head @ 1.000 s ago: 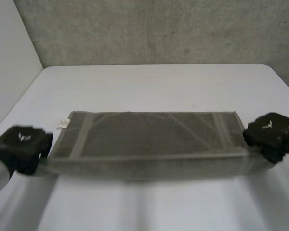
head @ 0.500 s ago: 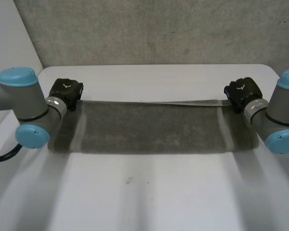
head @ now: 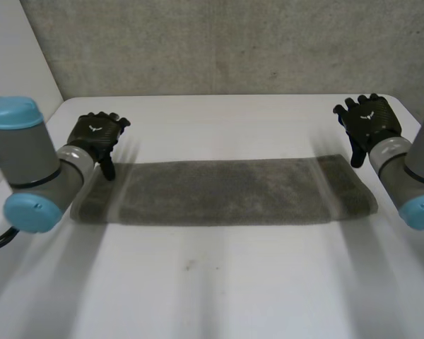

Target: Fold the towel.

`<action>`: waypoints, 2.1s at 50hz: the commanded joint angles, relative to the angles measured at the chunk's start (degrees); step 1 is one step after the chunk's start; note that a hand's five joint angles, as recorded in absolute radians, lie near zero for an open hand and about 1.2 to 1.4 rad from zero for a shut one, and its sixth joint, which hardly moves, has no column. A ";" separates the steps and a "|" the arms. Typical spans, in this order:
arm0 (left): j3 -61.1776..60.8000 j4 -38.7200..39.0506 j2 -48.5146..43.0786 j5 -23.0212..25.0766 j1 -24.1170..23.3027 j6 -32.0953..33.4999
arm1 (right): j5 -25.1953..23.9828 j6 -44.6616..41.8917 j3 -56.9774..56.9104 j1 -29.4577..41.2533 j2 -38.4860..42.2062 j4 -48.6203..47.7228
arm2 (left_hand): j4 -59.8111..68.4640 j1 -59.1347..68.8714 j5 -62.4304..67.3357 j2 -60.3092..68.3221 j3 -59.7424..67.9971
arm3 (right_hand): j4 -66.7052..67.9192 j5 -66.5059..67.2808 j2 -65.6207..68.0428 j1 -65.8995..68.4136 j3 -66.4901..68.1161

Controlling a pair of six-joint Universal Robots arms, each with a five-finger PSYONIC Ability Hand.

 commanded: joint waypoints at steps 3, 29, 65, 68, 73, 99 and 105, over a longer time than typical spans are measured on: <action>-17.57 6.89 13.85 0.12 0.26 -1.11 | 0.49 0.46 12.56 -0.10 -8.71 7.43 | 0.28 0.03 -1.78 0.48 0.42 | 2.86 0.82 3.42 2.61 3.52; -33.74 18.32 21.06 0.73 0.26 -13.59 | -6.72 0.37 18.82 -7.31 -0.37 -1.61 | 0.28 0.03 -1.78 0.48 0.42 | 38.21 36.17 38.77 37.96 38.87; -33.30 18.32 25.02 0.73 0.52 -13.59 | -5.58 -6.24 4.33 -11.83 -10.47 0.32 | 0.83 0.58 -1.23 1.03 0.97 | 69.78 67.74 70.33 69.53 70.43; -31.37 18.32 26.51 0.73 -0.01 -13.59 | -5.05 -4.30 2.04 -3.40 -10.13 -0.11 | 2.51 2.26 0.45 2.72 2.65 | 69.78 67.74 70.33 69.53 70.43; -24.80 16.83 27.48 0.21 -2.28 -13.85 | -4.08 -4.20 -1.57 10.88 -6.79 -0.38 | 2.68 2.43 0.62 2.88 2.82 | 69.78 67.74 70.33 69.53 70.43; -9.58 8.56 19.75 -0.32 -8.88 -16.40 | 0.04 5.96 0.87 29.55 0.36 0.59 | 2.18 1.92 0.12 2.38 2.32 | -0.22 -2.26 0.33 -0.47 0.43; -9.22 8.56 18.60 -0.32 -9.76 -17.28 | 0.31 13.29 8.36 22.48 -6.43 2.43 | 2.18 1.92 0.11 2.38 2.31 | -0.22 -2.26 0.33 -0.47 0.43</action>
